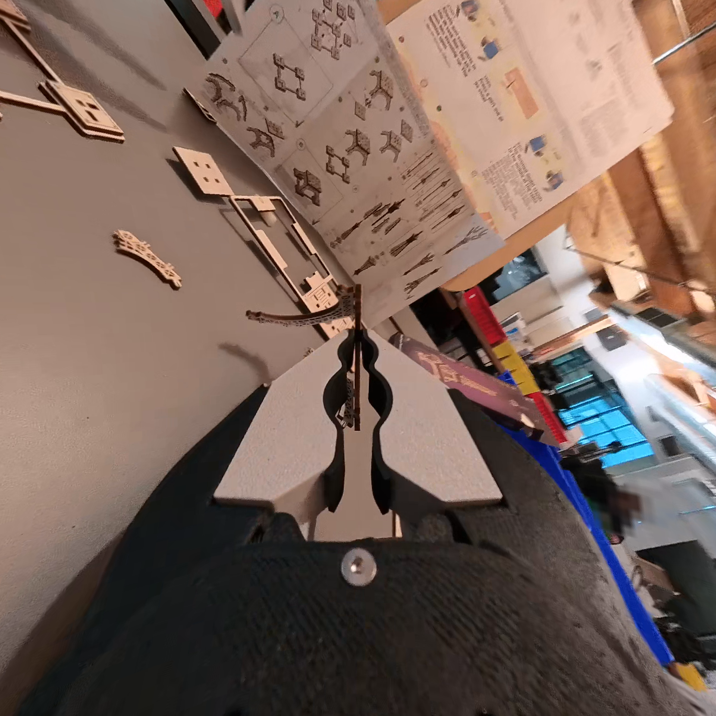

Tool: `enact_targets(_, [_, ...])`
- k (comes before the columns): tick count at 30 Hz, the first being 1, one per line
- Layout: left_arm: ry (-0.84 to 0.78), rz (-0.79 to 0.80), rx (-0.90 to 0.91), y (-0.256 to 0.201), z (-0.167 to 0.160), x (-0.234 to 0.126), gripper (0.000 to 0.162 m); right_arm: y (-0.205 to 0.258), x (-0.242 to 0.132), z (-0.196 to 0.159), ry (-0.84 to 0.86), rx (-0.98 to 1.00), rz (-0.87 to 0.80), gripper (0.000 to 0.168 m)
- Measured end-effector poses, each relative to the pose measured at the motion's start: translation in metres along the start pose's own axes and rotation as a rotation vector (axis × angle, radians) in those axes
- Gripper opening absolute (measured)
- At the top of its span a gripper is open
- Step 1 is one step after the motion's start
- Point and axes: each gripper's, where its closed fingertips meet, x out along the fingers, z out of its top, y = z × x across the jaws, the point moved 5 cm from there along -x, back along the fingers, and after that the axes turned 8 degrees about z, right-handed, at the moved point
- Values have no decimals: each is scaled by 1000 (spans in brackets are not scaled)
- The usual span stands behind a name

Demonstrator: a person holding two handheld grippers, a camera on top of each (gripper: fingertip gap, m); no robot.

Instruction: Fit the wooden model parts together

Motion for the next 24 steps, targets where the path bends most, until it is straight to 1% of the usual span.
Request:
enact_targets(1, [15, -12, 15, 2, 1, 13, 53, 3, 0, 1, -5, -35, -10, 0])
enact_targets(2, [34, -9, 17, 8, 1, 24, 34, 6, 0, 2, -3, -83, -15, 0])
enact_targets(3, [50, -7, 8, 14, 1, 32, 5, 9, 1, 3, 2, -121, -18, 0])
enact_targets(4, [55, -13, -12, 20, 1, 37, 0, 11, 2, 3, 8, -146, -18, 0])
enact_targets(6, [21, -41, -89, 31, 7, 38, 0, 15, 5, -1, 46, -174, -3, 0])
enact_targets(8, [-54, -88, -210, 41, 17, 33, 0, 15, 6, -3, 70, -178, -7, 0])
enact_targets(10, [-84, -138, -318, 52, 22, 25, 0, 15, 7, -4, 78, -178, -9, 0])
enact_targets(12, [-98, -116, -389, 69, 18, 22, 0, 15, 7, -5, 78, -184, -9, 0])
enact_targets(16, [-58, -32, -516, 99, -5, 24, 0, 14, 7, -5, 83, -176, -18, 0])
enact_targets(20, [-9, -16, -530, 98, -24, 35, 0, 16, 9, -6, 94, -192, -8, 1])
enact_targets(23, [14, 8, -513, 96, -29, 39, 0, 16, 8, -6, 89, -195, -9, 1])
enact_targets(24, [16, 20, -505, 96, -29, 40, 2, 15, 9, -6, 92, -193, -12, 1])
